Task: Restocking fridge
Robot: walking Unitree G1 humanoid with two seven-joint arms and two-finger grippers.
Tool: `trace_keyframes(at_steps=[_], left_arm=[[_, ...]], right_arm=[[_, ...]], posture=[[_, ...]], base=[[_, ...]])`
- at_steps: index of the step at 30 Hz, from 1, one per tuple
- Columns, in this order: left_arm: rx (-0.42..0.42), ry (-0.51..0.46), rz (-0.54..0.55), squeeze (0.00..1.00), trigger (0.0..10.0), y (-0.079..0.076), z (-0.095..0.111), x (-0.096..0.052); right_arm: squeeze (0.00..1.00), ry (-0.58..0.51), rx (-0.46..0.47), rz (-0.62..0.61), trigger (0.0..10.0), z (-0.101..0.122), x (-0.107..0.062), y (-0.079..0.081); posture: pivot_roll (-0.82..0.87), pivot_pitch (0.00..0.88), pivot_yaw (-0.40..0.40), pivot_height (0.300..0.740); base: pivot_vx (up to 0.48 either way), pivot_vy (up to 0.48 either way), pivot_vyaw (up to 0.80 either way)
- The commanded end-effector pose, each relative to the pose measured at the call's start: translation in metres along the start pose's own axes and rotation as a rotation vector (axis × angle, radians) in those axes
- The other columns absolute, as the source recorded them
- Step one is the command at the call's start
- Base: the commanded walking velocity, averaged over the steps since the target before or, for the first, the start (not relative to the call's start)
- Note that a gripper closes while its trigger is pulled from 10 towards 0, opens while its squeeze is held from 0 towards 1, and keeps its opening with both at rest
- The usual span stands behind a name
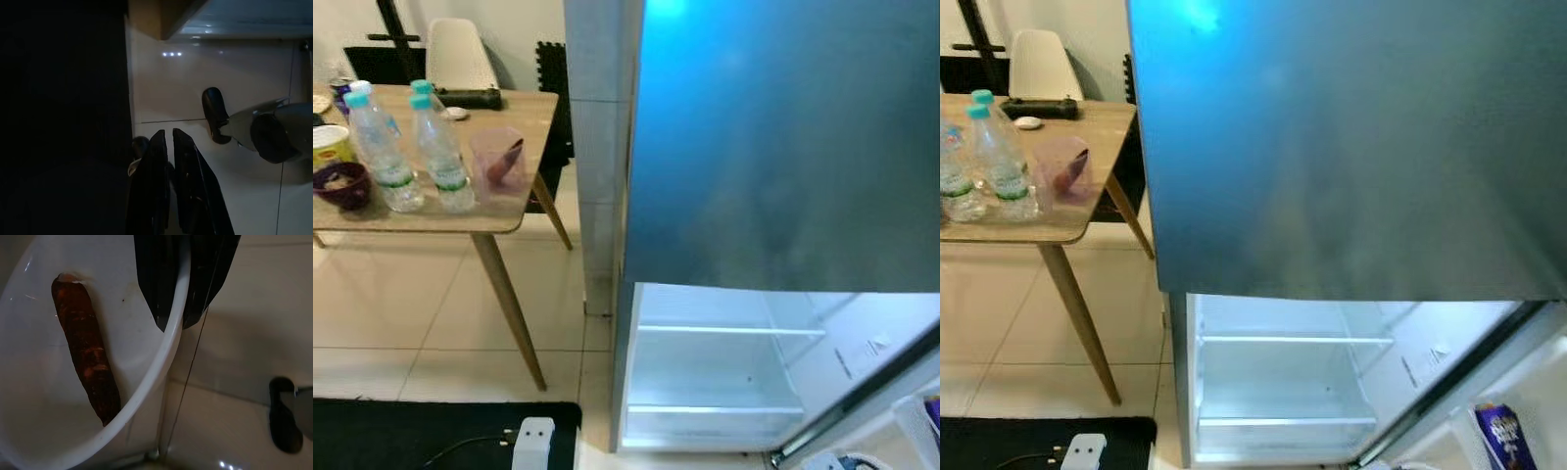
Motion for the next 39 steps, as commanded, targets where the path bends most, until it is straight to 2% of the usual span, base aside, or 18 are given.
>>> trace_keyframes(at_steps=[1,6,24,31,39], left_arm=[[0.002,0.014,-0.002,0.00,10.0,0.000,-0.004,0.000],[0.005,0.013,-0.011,0.00,10.0,-0.003,-0.004,0.000],[0.010,0.019,-0.012,0.00,10.0,-0.004,-0.005,0.001],[0.011,0.023,-0.009,0.00,10.0,-0.003,-0.006,0.000],[0.014,0.028,-0.006,0.00,10.0,-0.003,-0.008,0.000]], right_arm=[[0.00,0.001,0.009,-0.013,10.0,-0.001,0.000,-0.003],[0.00,-0.006,0.001,-0.010,10.0,0.001,0.000,-0.002],[0.00,-0.020,0.023,0.000,10.0,0.006,0.001,-0.003],[0.00,-0.025,0.028,-0.003,10.0,0.008,0.001,-0.003],[0.00,-0.027,0.026,-0.007,10.0,0.009,0.001,-0.004]], posture=[[-0.06,0.000,-0.037,0.740],[-0.06,0.000,-0.038,0.740],[-0.06,0.000,-0.036,0.740],[-0.06,0.000,-0.036,0.740],[-0.06,0.000,-0.037,0.740]], base=[[0.000,0.000,0.00],[0.000,0.000,0.00],[0.000,0.000,-0.80],[0.000,0.000,-0.07],[0.000,0.000,-0.60]])
Point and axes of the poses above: a point about 5 cm out from each wrist's last joint towards the gripper, its own x axis pointing out of the wrist towards the gripper, its own z axis along the axis of the wrist's last joint, y = z × x, the point moved 2 cm from there along x, pointing out of the wrist towards the gripper, and after that the axes turned 13 degrees about -x, right-handed, at the moved point
